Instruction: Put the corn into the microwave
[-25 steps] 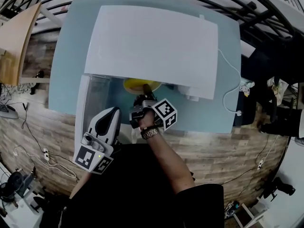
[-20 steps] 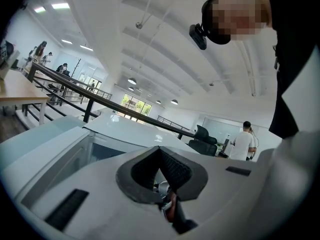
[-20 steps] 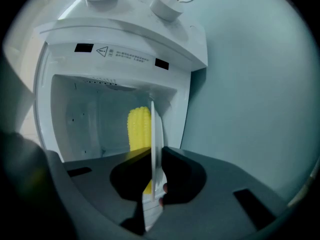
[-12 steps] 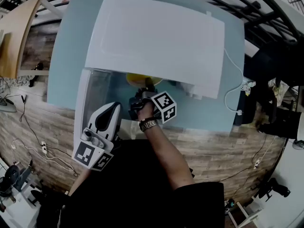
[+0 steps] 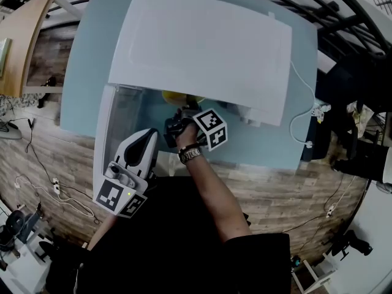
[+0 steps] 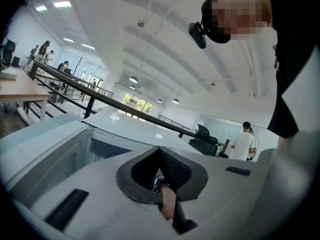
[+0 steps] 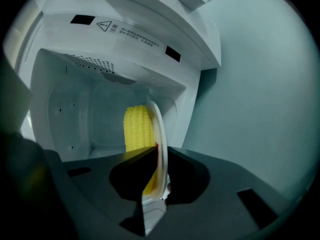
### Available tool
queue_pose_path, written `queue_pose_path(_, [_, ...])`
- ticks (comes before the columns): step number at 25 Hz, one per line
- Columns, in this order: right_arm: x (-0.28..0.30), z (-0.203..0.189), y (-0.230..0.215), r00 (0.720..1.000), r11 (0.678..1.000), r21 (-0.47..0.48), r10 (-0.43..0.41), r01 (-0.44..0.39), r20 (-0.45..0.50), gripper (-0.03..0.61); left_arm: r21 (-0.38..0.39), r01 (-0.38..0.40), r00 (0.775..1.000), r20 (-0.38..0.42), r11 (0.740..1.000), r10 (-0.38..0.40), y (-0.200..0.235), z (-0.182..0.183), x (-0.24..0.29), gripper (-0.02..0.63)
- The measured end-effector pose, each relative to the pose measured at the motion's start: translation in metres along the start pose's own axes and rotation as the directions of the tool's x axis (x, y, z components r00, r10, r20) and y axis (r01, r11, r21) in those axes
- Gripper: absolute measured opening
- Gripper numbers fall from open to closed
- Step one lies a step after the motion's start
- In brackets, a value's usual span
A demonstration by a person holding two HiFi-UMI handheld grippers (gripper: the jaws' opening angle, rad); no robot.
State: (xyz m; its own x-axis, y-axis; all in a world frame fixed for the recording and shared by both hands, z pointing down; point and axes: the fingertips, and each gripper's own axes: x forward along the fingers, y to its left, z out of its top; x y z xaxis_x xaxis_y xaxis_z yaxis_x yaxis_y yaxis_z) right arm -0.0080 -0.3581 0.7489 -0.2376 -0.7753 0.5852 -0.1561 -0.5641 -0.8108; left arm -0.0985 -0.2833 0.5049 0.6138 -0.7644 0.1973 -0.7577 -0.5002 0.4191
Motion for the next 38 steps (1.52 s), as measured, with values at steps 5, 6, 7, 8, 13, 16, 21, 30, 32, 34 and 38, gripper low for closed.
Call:
queue_pose_path(5, [0.004,-0.004,0.001,0.999,1.000,-0.015,-0.028,0.027,-0.022,0.059,-0.011,-0.003,1.000,-0.004,1.000,0.003,-0.002,-0.004,0.000,0.003])
queue_pose_path(6, [0.005,-0.005,0.001,0.999,1.000,-0.012,-0.028,0.028,-0.026,0.061,-0.012,-0.002,1.000,-0.005,1.000,0.002,-0.003,-0.005,0.000,0.003])
queue_pose_path(7, [0.007,-0.006,0.001,0.999,1.000,-0.010,-0.029,0.029,-0.029,0.063,-0.012,-0.001,1.000,-0.005,1.000,0.001,-0.003,-0.005,0.000,0.003])
queue_pose_path(8, [0.008,-0.006,0.001,0.999,0.999,-0.010,-0.031,0.031,-0.030,0.067,-0.013,0.000,1.000,-0.005,1.000,0.000,-0.003,-0.005,0.000,0.003])
queue_pose_path(13, [0.016,-0.008,0.003,0.998,0.999,-0.022,-0.045,0.044,-0.047,0.085,-0.022,-0.009,1.000,-0.003,1.000,0.009,0.002,-0.004,0.001,0.003])
queue_pose_path(16, [0.017,-0.009,0.004,0.997,0.998,-0.038,-0.050,0.048,-0.055,0.097,-0.021,-0.008,1.000,-0.003,1.000,0.008,0.002,-0.003,0.002,0.003])
queue_pose_path(21, [0.017,-0.010,0.006,0.997,0.997,-0.074,-0.029,0.023,-0.077,0.103,-0.018,-0.002,1.000,-0.005,1.000,0.002,0.002,-0.003,0.002,0.003])
queue_pose_path(30, [0.004,-0.014,0.003,0.995,0.996,-0.092,-0.003,-0.005,-0.096,0.153,-0.013,0.006,1.000,-0.007,1.000,-0.006,-0.004,-0.006,0.001,0.002])
queue_pose_path(32, [-0.002,-0.015,0.001,0.995,0.994,-0.107,-0.006,-0.004,-0.098,0.153,-0.013,0.007,1.000,-0.007,1.000,-0.007,-0.006,-0.007,0.000,0.003])
queue_pose_path(34, [-0.010,-0.016,-0.001,0.994,0.992,-0.129,-0.001,-0.013,-0.106,0.153,-0.011,0.009,1.000,-0.005,1.000,-0.009,-0.009,-0.008,-0.001,0.003])
queue_pose_path(38, [-0.025,-0.021,-0.004,0.991,0.985,-0.168,0.013,-0.035,-0.130,0.152,-0.010,0.011,1.000,0.000,1.000,-0.011,-0.014,-0.009,-0.003,0.003])
